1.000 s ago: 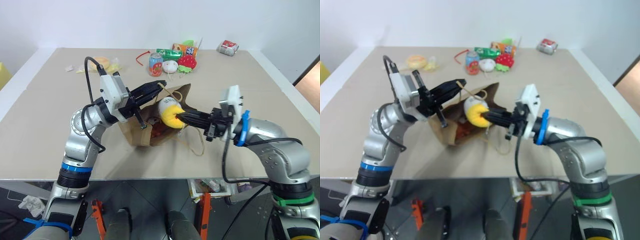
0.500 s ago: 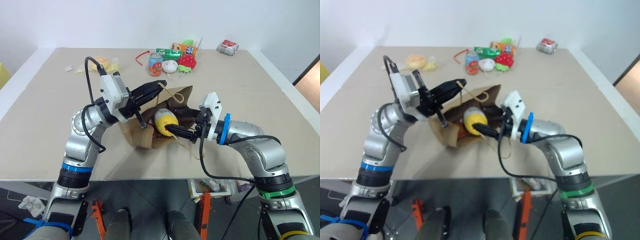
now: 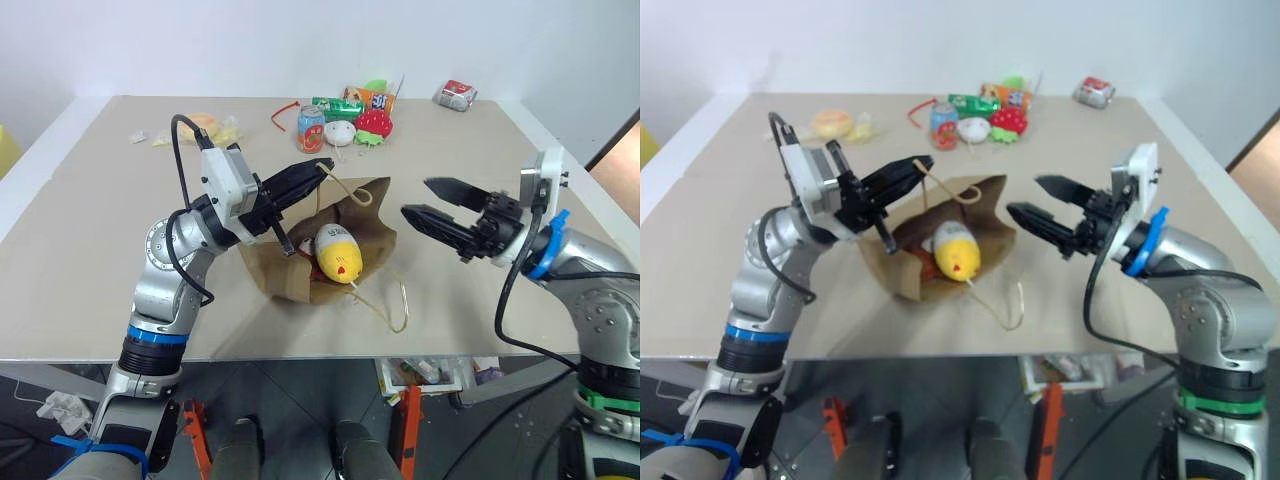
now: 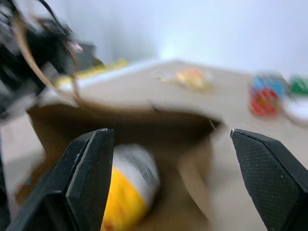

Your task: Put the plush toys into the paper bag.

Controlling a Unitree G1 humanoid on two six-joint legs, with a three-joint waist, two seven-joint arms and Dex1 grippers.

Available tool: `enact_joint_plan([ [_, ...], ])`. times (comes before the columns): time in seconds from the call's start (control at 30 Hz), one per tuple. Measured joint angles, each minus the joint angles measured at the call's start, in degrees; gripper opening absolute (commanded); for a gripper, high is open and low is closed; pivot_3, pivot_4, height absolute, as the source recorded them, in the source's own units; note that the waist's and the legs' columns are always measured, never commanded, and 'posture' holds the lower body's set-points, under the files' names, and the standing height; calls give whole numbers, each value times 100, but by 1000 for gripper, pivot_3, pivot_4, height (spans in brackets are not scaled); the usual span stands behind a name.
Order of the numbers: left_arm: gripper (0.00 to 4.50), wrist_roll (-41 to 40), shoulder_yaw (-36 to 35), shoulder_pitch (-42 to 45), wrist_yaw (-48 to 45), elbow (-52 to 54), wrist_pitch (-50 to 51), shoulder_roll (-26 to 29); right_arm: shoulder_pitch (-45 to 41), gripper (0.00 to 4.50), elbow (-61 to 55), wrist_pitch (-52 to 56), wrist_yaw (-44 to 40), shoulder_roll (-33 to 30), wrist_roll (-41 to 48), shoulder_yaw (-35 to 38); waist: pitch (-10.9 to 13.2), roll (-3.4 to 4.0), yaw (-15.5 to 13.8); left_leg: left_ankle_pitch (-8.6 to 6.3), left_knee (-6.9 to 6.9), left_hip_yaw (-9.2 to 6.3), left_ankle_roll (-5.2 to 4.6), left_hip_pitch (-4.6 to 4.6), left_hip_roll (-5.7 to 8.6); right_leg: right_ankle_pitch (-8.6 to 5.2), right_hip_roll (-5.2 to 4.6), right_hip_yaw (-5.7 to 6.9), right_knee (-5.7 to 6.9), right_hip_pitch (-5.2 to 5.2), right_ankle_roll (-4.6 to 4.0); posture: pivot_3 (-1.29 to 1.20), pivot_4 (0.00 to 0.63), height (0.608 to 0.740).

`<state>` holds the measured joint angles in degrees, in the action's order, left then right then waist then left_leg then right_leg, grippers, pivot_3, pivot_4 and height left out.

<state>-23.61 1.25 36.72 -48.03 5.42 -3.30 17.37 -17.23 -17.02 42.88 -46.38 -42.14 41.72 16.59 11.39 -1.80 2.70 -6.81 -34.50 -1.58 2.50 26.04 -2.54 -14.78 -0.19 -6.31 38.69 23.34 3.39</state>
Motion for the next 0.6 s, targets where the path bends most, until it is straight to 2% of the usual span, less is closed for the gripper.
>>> enact_joint_plan([
  [0.1,0,-1,5,0,1,0,1,-5,413,4193,-332,126,55,1,-41,-325,0,2,14,0,-3,0,0,-4,-1,3,2,-2,2,-1,1,0,150,740],
  [0.33,0,-1,6,-1,4,0,1,-4,668,4193,-473,204,322,111,-267,-760,0,2,5,1,-11,5,0,-2,2,-4,-2,-6,0,-3,-13,0,150,740],
  [0.5,0,-1,6,-1,5,0,1,-4,745,3173,-555,207,342,116,-374,-917,-1,1,5,1,-9,4,0,-2,1,-3,-1,-4,0,-2,-12,0,150,740],
  [0.57,0,0,6,-1,9,0,1,-4,727,2375,-500,187,419,129,-440,-927,-1,1,5,0,-9,4,0,-2,1,-3,-1,-4,0,-2,-12,0,150,740],
  [0.6,0,0,5,-1,12,0,1,-3,689,1830,-443,181,457,151,-472,-924,-1,1,6,1,-9,4,0,-2,1,-4,-1,-4,0,-2,-13,0,150,740],
])
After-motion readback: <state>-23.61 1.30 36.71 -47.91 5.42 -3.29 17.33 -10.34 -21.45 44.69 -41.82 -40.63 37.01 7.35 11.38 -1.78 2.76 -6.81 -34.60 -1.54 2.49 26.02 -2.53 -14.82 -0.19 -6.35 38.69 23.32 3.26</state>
